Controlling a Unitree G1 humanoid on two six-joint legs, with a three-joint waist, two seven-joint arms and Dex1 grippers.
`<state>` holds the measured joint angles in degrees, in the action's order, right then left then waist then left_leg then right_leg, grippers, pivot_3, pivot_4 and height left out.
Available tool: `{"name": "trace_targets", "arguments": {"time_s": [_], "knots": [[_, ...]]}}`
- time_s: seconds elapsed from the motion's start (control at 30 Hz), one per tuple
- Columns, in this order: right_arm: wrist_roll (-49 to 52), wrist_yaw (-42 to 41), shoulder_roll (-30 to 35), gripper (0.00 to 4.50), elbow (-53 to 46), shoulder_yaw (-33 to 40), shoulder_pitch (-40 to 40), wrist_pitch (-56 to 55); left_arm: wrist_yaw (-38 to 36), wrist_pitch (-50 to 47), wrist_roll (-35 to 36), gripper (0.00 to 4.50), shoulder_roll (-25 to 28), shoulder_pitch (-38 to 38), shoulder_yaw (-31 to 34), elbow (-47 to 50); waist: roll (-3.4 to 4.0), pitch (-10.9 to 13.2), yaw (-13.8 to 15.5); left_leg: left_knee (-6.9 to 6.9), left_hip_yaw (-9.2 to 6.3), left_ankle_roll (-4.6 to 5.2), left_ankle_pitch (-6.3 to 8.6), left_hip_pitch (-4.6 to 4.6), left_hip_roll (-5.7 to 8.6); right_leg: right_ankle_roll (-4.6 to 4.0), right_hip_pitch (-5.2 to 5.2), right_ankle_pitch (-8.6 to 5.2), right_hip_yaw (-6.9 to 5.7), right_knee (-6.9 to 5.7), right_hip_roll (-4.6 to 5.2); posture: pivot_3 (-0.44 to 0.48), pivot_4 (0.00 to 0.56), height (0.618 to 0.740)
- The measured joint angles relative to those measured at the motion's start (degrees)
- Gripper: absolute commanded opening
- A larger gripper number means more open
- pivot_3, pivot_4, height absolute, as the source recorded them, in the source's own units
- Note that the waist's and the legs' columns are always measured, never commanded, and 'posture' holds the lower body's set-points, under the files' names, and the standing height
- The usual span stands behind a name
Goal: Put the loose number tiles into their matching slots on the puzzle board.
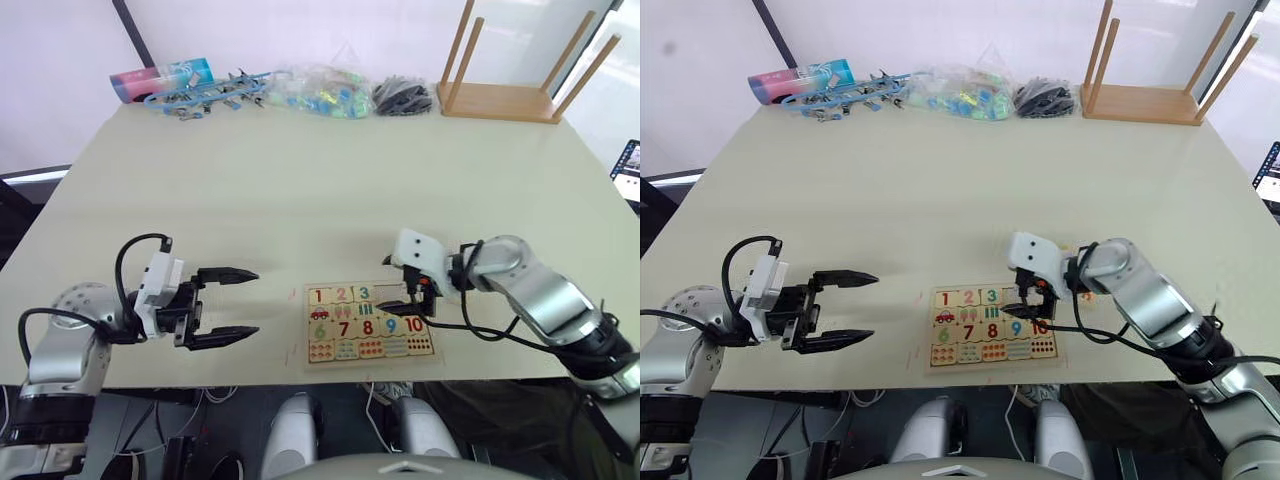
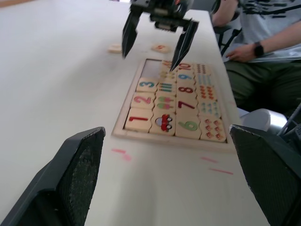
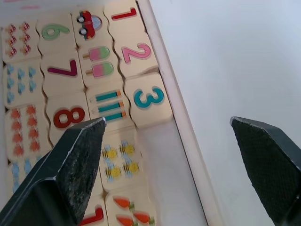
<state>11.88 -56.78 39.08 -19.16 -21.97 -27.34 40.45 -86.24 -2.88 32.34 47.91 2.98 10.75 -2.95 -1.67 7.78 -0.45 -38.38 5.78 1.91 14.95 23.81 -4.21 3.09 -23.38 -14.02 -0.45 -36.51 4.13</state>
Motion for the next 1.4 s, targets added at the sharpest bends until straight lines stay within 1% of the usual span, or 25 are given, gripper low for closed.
{"name": "trace_targets", "arguments": {"time_s": [0.23,0.37,0.47,0.57,0.63,0.67,0.7,0.73,0.77,0.8,0.83,0.87,0.9,0.93,1.07,1.17,1.4], "knots": [[5.82,-1.17,-0.06,4.43,0.33,13.93,11.14,-13.75,4.99,-1.35,-0.28,4.50,-1.35,-1.10,1.14,-0.01,-0.03,-0.01,-0.04,-0.01,0.00,0.00,0.00,-0.07,0.00,0.01,0.09,0.01,0.02,-0.04,-0.01,0.000,0.150,0.738],[9.78,-2.00,-0.55,4.43,1.87,22.66,18.49,-20.34,7.36,-1.46,-0.29,4.50,-2.19,-2.89,2.97,-0.01,-0.04,-0.02,0.21,-0.01,0.00,0.00,0.00,-0.08,0.00,0.02,0.15,0.01,0.01,0.01,0.00,0.000,0.150,0.738],[11.40,-1.75,-1.67,4.43,2.35,24.71,19.76,-21.69,7.62,-1.78,-0.18,4.50,-2.72,-3.70,3.07,-0.01,-0.05,-0.03,-0.07,-0.02,-0.03,-0.01,-0.01,-0.15,-0.01,0.00,0.15,0.00,0.02,-0.09,-0.03,0.000,0.150,0.738],[11.38,-1.89,-2.77,4.43,2.60,23.81,19.70,-23.27,7.60,-1.78,0.27,4.50,-3.18,-3.66,3.09,0.00,-0.04,-0.02,-0.16,-0.02,-0.06,-0.06,-0.05,-0.19,-0.01,-0.01,0.15,0.00,0.03,-0.17,-0.03,0.000,0.150,0.738],[11.54,-2.41,-3.72,3.91,3.61,22.75,19.14,-23.33,7.54,-1.78,0.47,4.50,-3.40,-3.65,3.09,0.01,-0.07,-0.04,-0.16,-0.03,-0.07,-0.06,-0.05,-0.19,-0.01,-0.01,0.15,0.00,0.02,-0.18,-0.03,0.000,0.150,0.738],[11.56,-2.68,-4.23,3.72,4.30,22.04,18.82,-23.33,7.44,-1.78,0.53,4.50,-3.40,-3.57,3.09,0.10,-0.06,-0.03,-0.16,-0.04,-0.06,-0.06,-0.05,-0.18,-0.01,-0.02,0.15,0.01,0.03,-0.17,-0.02,0.000,0.150,0.738],[11.55,-3.20,-4.65,3.12,5.09,20.95,18.22,-23.36,7.04,-1.80,0.98,4.50,-3.35,-3.68,3.28,0.32,-0.06,-0.03,-0.16,-0.04,-0.05,-0.06,-0.05,-0.18,0.00,-0.02,0.15,0.01,0.04,-0.17,-0.02,0.000,0.150,0.738],[11.50,-3.55,-4.84,2.84,5.60,20.27,17.70,-23.48,6.90,-1.83,1.17,4.50,-3.35,-3.69,3.28,0.61,-0.06,-0.03,-0.14,-0.04,-0.05,-0.06,-0.05,-0.16,0.00,-0.02,0.15,0.01,0.04,-0.16,-0.02,0.000,0.150,0.738],[11.11,-4.14,-5.49,2.21,6.79,19.17,16.58,-24.25,6.42,-2.00,1.56,4.50,-3.27,-3.81,3.32,1.35,-0.08,-0.04,-0.14,-0.04,-0.06,-0.06,-0.05,-0.15,0.00,-0.02,0.15,0.00,0.04,-0.15,-0.02,0.000,0.150,0.738],[10.96,-4.29,-5.83,1.88,7.02,18.51,16.13,-24.64,6.30,-2.09,1.65,4.50,-3.24,-3.82,3.33,1.77,-0.07,-0.04,-0.12,-0.03,-0.06,-0.06,-0.05,-0.15,0.00,-0.02,0.14,0.00,0.04,-0.14,-0.02,0.000,0.150,0.738],[10.70,-4.73,-6.50,1.21,7.61,17.17,15.27,-25.18,5.96,-2.41,1.74,4.50,-3.10,-3.86,3.42,2.35,-0.06,-0.03,-0.09,-0.03,-0.07,-0.06,-0.05,-0.15,0.00,-0.02,0.14,0.00,0.03,-0.14,-0.02,0.000,0.150,0.738],[10.34,-4.93,-7.14,0.75,8.42,16.09,14.47,-25.54,5.76,-2.64,1.84,4.50,-3.04,-3.91,3.46,2.49,-0.06,-0.03,-0.11,-0.03,-0.07,-0.06,-0.05,-0.15,0.00,-0.02,0.14,0.00,0.03,-0.15,-0.03,0.000,0.150,0.738],[9.99,-4.97,-7.55,0.32,8.93,15.57,13.98,-25.60,5.55,-2.75,1.92,4.50,-2.95,-3.96,3.48,2.48,-0.06,-0.03,-0.13,-0.03,-0.07,-0.06,-0.05,-0.15,0.00,-0.02,0.14,0.00,0.03,-0.15,-0.03,0.000,0.150,0.738],[8.28,-4.69,-9.55,0.11,11.08,12.66,11.59,-25.75,4.68,-2.98,2.23,4.50,-2.49,-4.21,3.53,2.71,-0.06,-0.03,-0.24,-0.03,-0.06,-0.06,-0.05,-0.17,-0.01,-0.02,0.14,0.00,0.03,-0.16,-0.04,0.000,0.150,0.738],[6.15,-4.56,-10.88,0.11,13.37,9.69,9.09,-25.81,3.91,-3.04,2.73,4.50,-2.33,-4.91,4.13,3.01,-0.05,-0.03,-0.16,-0.04,-0.05,-0.06,-0.05,-0.16,0.00,-0.02,0.14,0.00,0.03,-0.16,-0.03,0.000,0.150,0.738],[3.01,-4.10,-12.86,0.11,15.94,5.57,6.09,-25.67,3.25,-2.99,2.82,4.50,-2.24,-5.61,4.51,3.62,-0.05,-0.03,-0.17,-0.03,-0.07,-0.07,-0.06,-0.15,-0.01,-0.02,0.13,0.00,0.02,-0.18,-0.04,0.000,0.150,0.738],[-2.30,-3.34,-13.74,0.11,20.32,1.08,3.89,-25.29,2.67,-2.87,2.82,4.50,-2.29,-5.84,4.52,3.62,-0.05,-0.02,-0.17,-0.04,-0.05,-0.07,-0.06,-0.14,0.00,-0.02,0.13,0.00,0.02,-0.17,-0.03,0.000,0.150,0.738]]}}
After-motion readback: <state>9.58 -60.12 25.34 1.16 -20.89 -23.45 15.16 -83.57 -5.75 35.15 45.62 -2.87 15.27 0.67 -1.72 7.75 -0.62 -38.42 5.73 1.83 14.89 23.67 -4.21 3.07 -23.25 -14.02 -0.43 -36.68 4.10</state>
